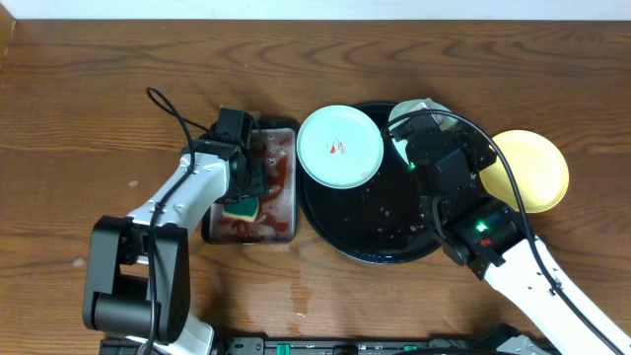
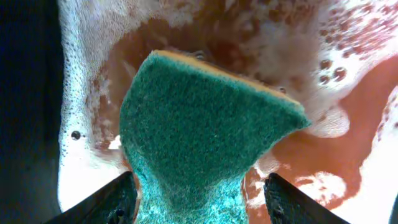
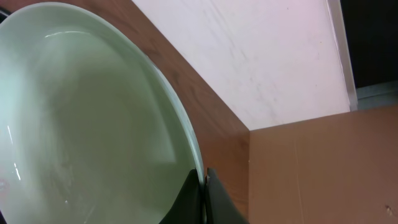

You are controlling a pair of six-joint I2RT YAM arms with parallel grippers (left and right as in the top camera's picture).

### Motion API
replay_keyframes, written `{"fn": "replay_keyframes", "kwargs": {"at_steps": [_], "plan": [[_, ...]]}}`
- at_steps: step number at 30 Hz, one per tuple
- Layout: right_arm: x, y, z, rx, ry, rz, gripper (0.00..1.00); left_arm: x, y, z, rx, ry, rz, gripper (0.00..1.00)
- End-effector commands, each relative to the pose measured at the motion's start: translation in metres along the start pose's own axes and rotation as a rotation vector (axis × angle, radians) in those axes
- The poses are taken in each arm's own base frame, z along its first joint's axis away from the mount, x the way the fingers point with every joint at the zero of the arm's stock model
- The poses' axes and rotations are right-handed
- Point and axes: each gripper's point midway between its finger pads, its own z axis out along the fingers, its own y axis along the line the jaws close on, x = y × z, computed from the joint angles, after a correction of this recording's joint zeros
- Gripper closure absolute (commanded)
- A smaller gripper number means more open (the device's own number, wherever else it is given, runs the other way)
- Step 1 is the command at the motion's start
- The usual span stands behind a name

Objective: Clean dirty plates on tray and stack at the side
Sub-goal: 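Lower the pale green plate onto the yellow plate and release it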

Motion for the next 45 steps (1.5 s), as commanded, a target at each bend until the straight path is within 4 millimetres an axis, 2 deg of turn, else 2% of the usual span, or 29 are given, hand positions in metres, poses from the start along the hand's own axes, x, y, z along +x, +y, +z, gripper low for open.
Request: {"fn": "replay_keyframes", "kwargs": {"at_steps": [1,7,12,14,20,22,26,30,34,36,39,45], "plan": [[-0.006,-0.010,-0.005,0.025,-0.013,0.013,0.99,-0.017,-0.001,-0.009,0.007,-0.061,-0.001,0.33],[-0.006,-0.010,-0.005,0.026,-0.013,0.013,0.99,-0.027,-0.005,-0.005,0.020,-0.100,-0.003,0.33],[-0.006,-0.010,-0.005,0.026,-0.013,0.013,0.99,-0.025,-0.004,0.007,0.012,-0.078,-0.003,0.34],[-0.006,-0.010,-0.005,0.026,-0.013,0.013,0.99,-0.023,-0.004,0.012,0.008,-0.067,-0.002,0.38],[-0.004,-0.014,-0.005,0.048,0.001,0.013,0.99,-0.021,-0.003,0.018,0.003,-0.051,-0.001,0.89],[-0.004,-0.014,-0.005,0.048,0.001,0.013,0.99,-0.021,-0.004,0.018,0.003,-0.051,-0.001,0.93],[-0.004,-0.014,-0.005,0.048,0.001,0.013,0.99,-0.022,-0.004,0.014,0.005,-0.059,-0.001,0.93],[-0.004,-0.014,-0.005,0.047,0.001,0.013,0.99,-0.032,-0.006,-0.002,0.022,-0.109,-0.003,0.91],[-0.004,-0.014,-0.005,0.047,0.001,0.013,0.99,-0.041,-0.009,-0.027,0.042,-0.167,-0.006,0.51],[-0.004,-0.014,-0.005,0.047,0.001,0.013,0.99,-0.040,-0.008,-0.035,0.044,-0.174,-0.006,0.40],[-0.004,-0.014,-0.005,0.047,0.001,0.013,0.99,-0.027,-0.004,-0.037,0.029,-0.128,-0.004,0.38],[-0.004,-0.014,-0.005,0.047,0.001,0.014,0.99,0.005,0.006,-0.023,-0.013,0.001,0.000,0.38]]}}
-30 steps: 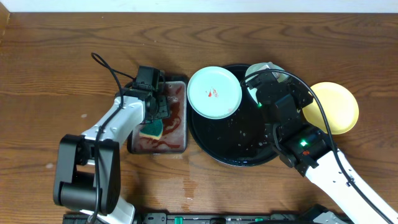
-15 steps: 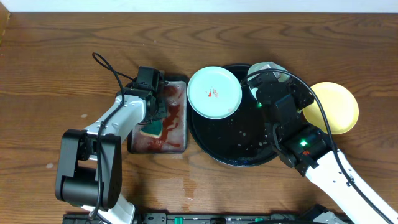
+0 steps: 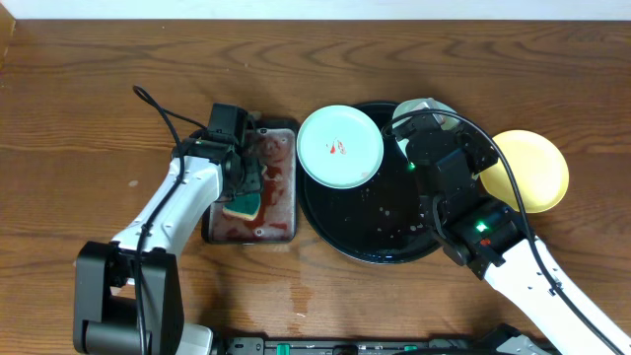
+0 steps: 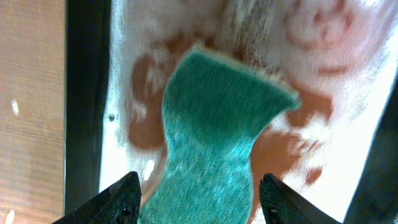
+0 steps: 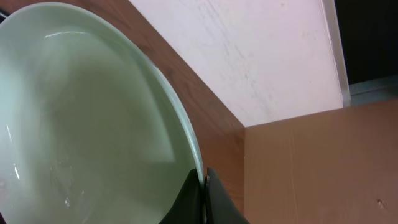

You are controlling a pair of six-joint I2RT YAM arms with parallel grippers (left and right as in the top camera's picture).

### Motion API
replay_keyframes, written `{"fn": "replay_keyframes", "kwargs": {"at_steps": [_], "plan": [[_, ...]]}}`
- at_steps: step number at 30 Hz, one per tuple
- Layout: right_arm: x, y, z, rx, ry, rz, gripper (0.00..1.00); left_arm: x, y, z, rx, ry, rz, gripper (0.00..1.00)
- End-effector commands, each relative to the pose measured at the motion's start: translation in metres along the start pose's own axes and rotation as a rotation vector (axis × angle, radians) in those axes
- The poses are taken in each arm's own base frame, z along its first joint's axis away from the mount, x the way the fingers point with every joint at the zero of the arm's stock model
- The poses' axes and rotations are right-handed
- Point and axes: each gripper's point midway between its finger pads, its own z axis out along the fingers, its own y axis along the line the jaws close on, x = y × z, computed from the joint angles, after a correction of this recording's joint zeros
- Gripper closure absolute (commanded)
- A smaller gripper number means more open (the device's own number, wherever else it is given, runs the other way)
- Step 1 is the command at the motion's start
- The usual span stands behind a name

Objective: Clean dirty plates on tray and stack at the side
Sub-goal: 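Lower the pale green plate onto the yellow plate and release it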

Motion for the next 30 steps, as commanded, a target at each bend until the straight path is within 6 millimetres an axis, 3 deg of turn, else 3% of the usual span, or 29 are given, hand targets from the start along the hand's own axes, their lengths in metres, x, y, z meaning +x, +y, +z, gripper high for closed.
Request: {"fn": "replay_keyframes", "kwargs": {"at_steps": [1,6,13,17,18,19,25,30], "plan": [[-0.006,-0.010,-0.005,0.025,-0.013,0.017,0.99,0.011,0.002,0.009,-0.009,0.044,0.007,0.38],[-0.006,-0.010,-0.005,0.025,-0.013,0.017,0.99,0.023,0.006,0.021,-0.016,0.065,0.008,0.38],[-0.006,-0.010,-0.005,0.025,-0.013,0.017,0.99,0.032,0.008,0.031,-0.013,0.065,-0.003,0.51],[-0.006,-0.010,-0.005,0.025,-0.012,0.017,0.99,0.041,0.011,0.037,-0.019,0.081,-0.002,0.69],[-0.006,-0.010,-0.005,0.025,-0.012,0.017,0.99,0.042,0.011,0.038,-0.020,0.085,-0.002,0.78],[-0.006,-0.010,-0.005,0.025,-0.013,0.017,0.99,0.043,0.011,0.038,-0.022,0.089,-0.002,0.92],[-0.006,-0.010,-0.005,0.026,-0.012,0.017,0.99,0.042,0.011,0.037,-0.021,0.086,-0.002,0.93],[-0.006,-0.010,-0.005,0.026,-0.012,0.017,0.99,0.028,0.007,0.024,-0.018,0.077,0.002,0.92]]}}
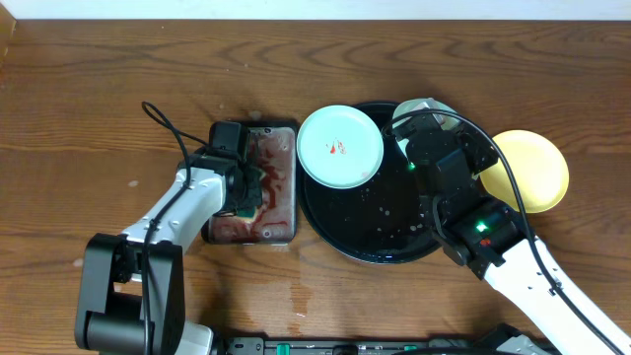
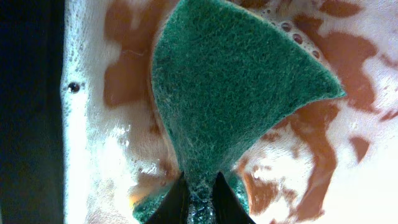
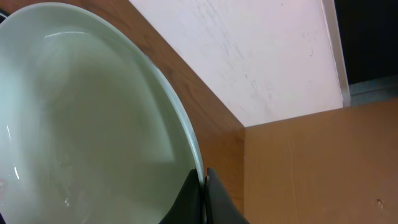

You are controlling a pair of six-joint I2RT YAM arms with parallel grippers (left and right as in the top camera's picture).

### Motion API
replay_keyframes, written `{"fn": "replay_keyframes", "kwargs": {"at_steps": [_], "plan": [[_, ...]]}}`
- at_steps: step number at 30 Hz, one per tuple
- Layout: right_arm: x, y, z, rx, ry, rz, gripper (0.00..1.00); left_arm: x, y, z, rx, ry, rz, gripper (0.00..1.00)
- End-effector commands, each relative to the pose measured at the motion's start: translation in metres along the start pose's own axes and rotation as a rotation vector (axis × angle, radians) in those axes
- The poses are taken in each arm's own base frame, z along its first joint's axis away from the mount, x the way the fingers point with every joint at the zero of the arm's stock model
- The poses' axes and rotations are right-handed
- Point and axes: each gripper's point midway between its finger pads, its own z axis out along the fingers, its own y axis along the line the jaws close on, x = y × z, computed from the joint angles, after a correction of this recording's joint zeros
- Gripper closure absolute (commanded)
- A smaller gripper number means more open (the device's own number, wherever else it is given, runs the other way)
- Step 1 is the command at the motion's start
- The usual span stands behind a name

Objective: Clean dirty plates on tray and stack at the side
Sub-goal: 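Lower the pale green plate onto the yellow plate and release it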

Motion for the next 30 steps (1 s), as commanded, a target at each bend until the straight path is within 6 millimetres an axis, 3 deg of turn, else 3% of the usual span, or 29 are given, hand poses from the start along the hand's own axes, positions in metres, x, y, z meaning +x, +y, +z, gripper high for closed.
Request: {"fn": "replay_keyframes", "kwargs": {"at_steps": [1,4,8,18,30], "plan": [[-0.006,-0.010,-0.005,0.026,-0.012,0.017,0.99,-0.005,0.001,-0.006,-0.014,0.014,0.001,0.92],[-0.006,-0.010,-0.005,0.026,-0.012,0.017,0.99,-0.013,-0.002,-0.012,-0.010,0.001,0.001,0.68],[-0.006,-0.010,-0.005,0.025,-0.012,0.017,0.99,-0.017,-0.003,-0.013,-0.005,-0.013,0.000,0.53],[-0.006,-0.010,-0.005,0.025,-0.012,0.018,0.99,-0.028,-0.007,-0.009,0.013,-0.067,-0.002,0.48],[-0.006,-0.010,-0.005,0.026,-0.012,0.017,0.99,-0.009,-0.001,0.007,0.004,-0.039,-0.002,0.49]]}}
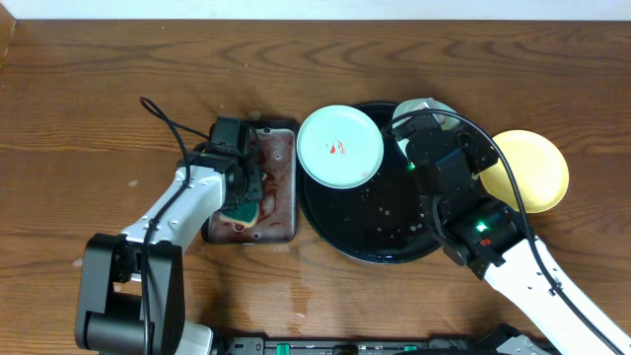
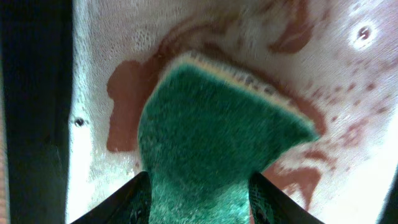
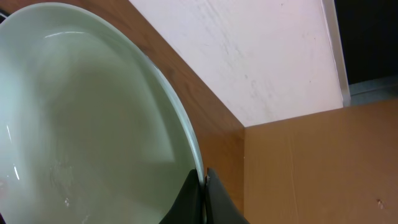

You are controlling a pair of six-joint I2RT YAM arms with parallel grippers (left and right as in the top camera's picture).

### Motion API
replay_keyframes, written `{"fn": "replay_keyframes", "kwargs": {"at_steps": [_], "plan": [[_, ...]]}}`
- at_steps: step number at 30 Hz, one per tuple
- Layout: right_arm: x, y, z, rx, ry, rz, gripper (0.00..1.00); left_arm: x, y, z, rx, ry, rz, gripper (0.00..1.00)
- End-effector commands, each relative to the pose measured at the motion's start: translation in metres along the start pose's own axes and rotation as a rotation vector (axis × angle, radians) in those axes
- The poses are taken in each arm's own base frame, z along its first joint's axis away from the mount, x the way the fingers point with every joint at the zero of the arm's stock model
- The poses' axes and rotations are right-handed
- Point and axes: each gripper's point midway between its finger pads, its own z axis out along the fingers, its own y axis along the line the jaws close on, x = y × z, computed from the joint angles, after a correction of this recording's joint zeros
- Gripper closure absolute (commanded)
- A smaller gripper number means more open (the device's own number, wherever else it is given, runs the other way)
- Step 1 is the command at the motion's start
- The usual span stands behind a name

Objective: Clean dirty plates on tray and stack at the side
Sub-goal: 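Lower the pale green plate onto the yellow plate and release it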

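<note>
In the soapy rectangular tray (image 1: 251,240), my left gripper (image 1: 244,185) (image 2: 199,202) holds the green sponge (image 2: 217,124) (image 1: 240,211). Its fingers stand well apart, each pressed against a side of the sponge. My right gripper (image 1: 416,126) (image 3: 204,180) is shut on the rim of a pale green plate (image 3: 93,124) (image 1: 420,106), held tilted at the back of the round black tray (image 1: 375,222). A light blue plate (image 1: 340,148) with a red stain rests on that tray's left edge.
A yellow plate (image 1: 532,173) lies on the wooden table to the right of the black tray. Reddish water and white foam fill the soapy tray, whose dark wall (image 2: 37,112) runs down the left of the wrist view. The right arm crosses the table's front right.
My left fingers were pinched tight on the sponge's end; now they stand wider with the sponge filling the gap. The right gripper and its plate have not moved.
First my left fingers stood wide around the sponge in the foam. Then they were higher above the tray, still wide. Then they were pinched tight on the sponge, and now they are wider again. The right gripper has held the pale green plate throughout.
</note>
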Motion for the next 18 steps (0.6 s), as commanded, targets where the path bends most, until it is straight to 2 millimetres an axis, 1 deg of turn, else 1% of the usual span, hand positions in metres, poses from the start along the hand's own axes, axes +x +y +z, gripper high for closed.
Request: {"fn": "replay_keyframes", "kwargs": {"at_steps": [1,2,3,5,7,8,13,18], "plan": [[-0.0059,-0.0104,-0.0051,0.026,-0.012,0.017,0.99,0.0115,0.0060,0.0096,-0.021,0.033,0.000,0.49],[-0.0060,-0.0104,-0.0051,0.026,-0.012,0.018,0.99,0.0131,0.0065,0.0110,-0.022,0.036,0.000,0.49],[-0.0060,-0.0104,-0.0051,0.026,-0.012,0.018,0.99,0.0144,0.0070,0.0119,-0.024,0.040,0.001,0.52],[-0.0059,-0.0104,-0.0051,0.026,-0.012,0.018,0.99,0.0131,0.0065,0.0121,-0.022,0.036,0.001,0.72],[-0.0059,-0.0104,-0.0051,0.026,-0.012,0.017,0.99,0.0096,0.0052,0.0123,-0.017,0.021,0.001,0.89],[-0.0059,-0.0104,-0.0051,0.026,-0.012,0.017,0.99,0.0081,0.0047,0.0123,-0.015,0.015,0.000,0.93],[-0.0038,-0.0137,-0.0052,0.045,0.000,0.018,0.99,0.0070,0.0044,0.0123,-0.014,0.011,-0.001,0.93],[-0.0037,-0.0138,-0.0051,0.045,0.000,0.056,0.99,0.0120,0.0059,0.0123,-0.020,0.031,0.000,0.92]]}}
